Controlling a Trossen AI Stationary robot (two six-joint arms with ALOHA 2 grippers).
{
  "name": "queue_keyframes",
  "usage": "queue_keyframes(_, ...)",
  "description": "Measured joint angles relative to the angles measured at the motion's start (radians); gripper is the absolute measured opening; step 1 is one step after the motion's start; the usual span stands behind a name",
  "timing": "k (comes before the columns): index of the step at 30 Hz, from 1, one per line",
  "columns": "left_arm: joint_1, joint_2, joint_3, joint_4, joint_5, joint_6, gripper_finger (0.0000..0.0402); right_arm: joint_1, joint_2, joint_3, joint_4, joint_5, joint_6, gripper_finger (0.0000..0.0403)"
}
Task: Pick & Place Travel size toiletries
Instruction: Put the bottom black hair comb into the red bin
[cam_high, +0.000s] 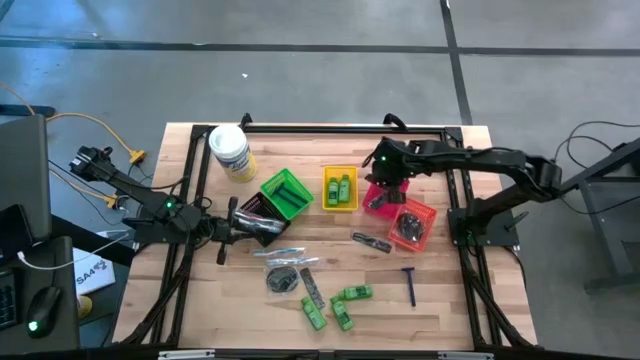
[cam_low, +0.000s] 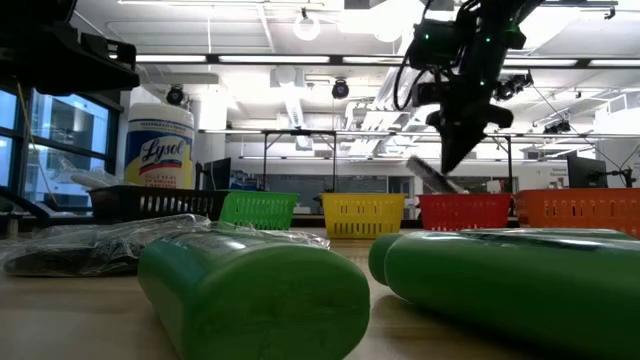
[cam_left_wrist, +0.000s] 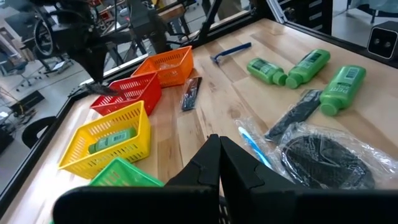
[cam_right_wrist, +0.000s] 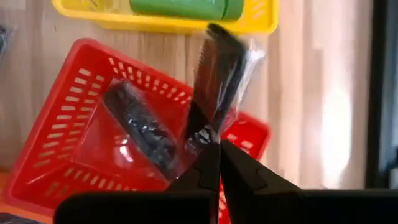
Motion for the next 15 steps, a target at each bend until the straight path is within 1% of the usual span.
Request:
queue_keyframes(4, 0.0, 0.0, 0.0, -0.003, 0.0, 0.0, 0.0, 0.021, -0.03, 0.018, -0.001, 0.057, -0.068, 0.0002)
queue_keyframes(7, 0.0, 0.0, 0.0, -0.003, 0.0, 0.0, 0.0, 0.034, -0.038, 0.072, -0.062, 0.099, -0.051, 0.0002)
queue_keyframes(9, 0.0, 0.0, 0.0, -0.003, 0.0, 0.0, 0.0, 0.034, -0.038, 0.111, -0.089, 0.081, 0.03, 0.0002)
queue_keyframes(12, 0.0, 0.0, 0.0, -0.007, 0.0, -0.001, 0.0, 0.033, -0.039, 0.152, -0.118, 0.015, 0.16, 0.0002)
queue_keyframes(15, 0.0, 0.0, 0.0, -0.016, 0.0, -0.011, 0.0, 0.032, -0.039, 0.168, -0.098, -0.063, 0.34, 0.0002)
